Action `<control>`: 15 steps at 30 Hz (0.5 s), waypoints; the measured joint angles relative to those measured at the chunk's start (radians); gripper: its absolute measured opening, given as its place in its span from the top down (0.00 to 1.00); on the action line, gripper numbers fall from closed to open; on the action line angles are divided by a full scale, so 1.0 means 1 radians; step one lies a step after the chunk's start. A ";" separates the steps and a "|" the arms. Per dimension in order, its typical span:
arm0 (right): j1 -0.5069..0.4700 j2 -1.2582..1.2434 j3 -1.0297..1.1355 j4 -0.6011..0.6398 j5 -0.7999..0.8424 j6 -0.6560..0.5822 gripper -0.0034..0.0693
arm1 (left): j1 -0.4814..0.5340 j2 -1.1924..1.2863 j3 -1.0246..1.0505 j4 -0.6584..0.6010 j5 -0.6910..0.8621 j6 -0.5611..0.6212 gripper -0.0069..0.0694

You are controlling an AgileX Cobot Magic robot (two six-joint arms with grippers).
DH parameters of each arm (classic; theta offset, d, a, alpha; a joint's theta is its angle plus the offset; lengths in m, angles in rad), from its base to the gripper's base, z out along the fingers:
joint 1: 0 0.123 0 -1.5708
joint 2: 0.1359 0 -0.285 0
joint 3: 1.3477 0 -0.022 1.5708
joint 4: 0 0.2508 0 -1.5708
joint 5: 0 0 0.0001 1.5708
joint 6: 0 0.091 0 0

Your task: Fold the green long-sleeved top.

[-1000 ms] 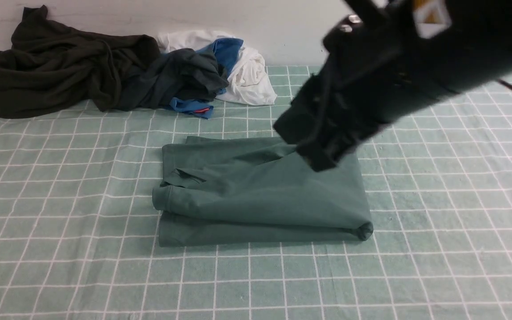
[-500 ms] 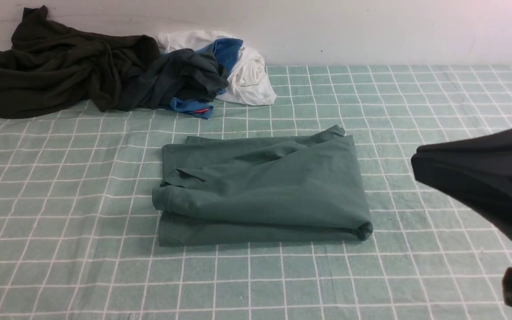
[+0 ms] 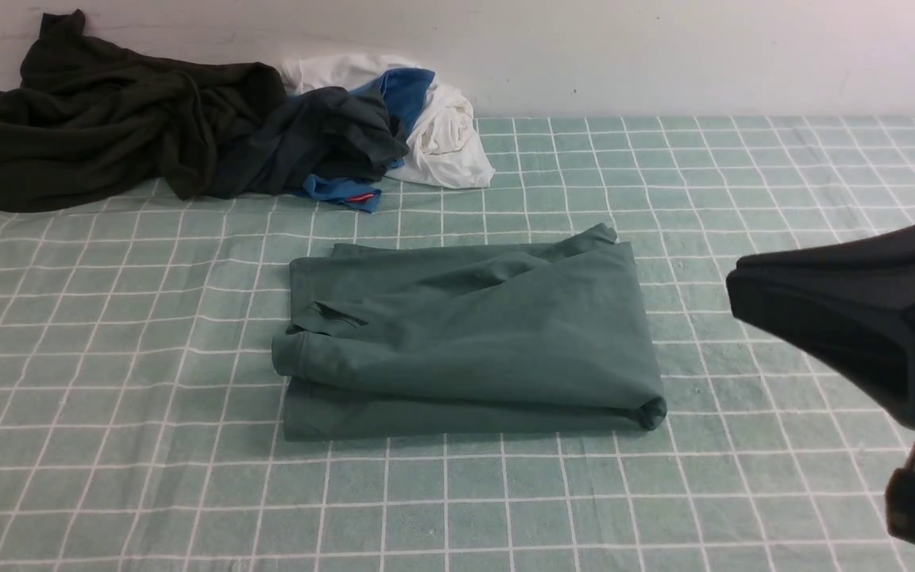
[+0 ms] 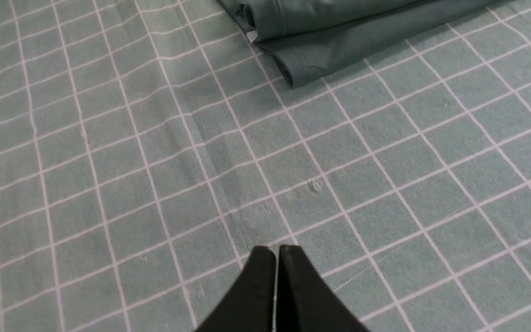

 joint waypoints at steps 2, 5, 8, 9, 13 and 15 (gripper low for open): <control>0.000 -0.006 0.028 0.040 -0.052 -0.030 0.97 | 0.000 0.000 0.000 0.000 0.000 0.000 0.91; 0.000 -0.031 0.107 0.088 -0.166 -0.079 0.97 | 0.000 0.000 0.000 0.000 0.000 0.000 0.91; -0.023 -0.094 0.250 0.106 -0.351 -0.090 0.97 | 0.000 0.000 0.000 0.000 0.000 0.000 0.91; -0.027 -0.099 0.260 0.107 -0.364 -0.089 0.97 | 0.000 0.000 0.000 0.000 0.000 0.000 0.91; -0.173 -0.243 0.496 0.113 -0.541 0.011 0.97 | 0.000 0.000 0.000 0.000 0.000 0.000 0.91; -0.254 -0.310 0.573 0.113 -0.549 0.063 0.97 | 0.000 0.000 0.000 -0.001 0.000 0.000 0.91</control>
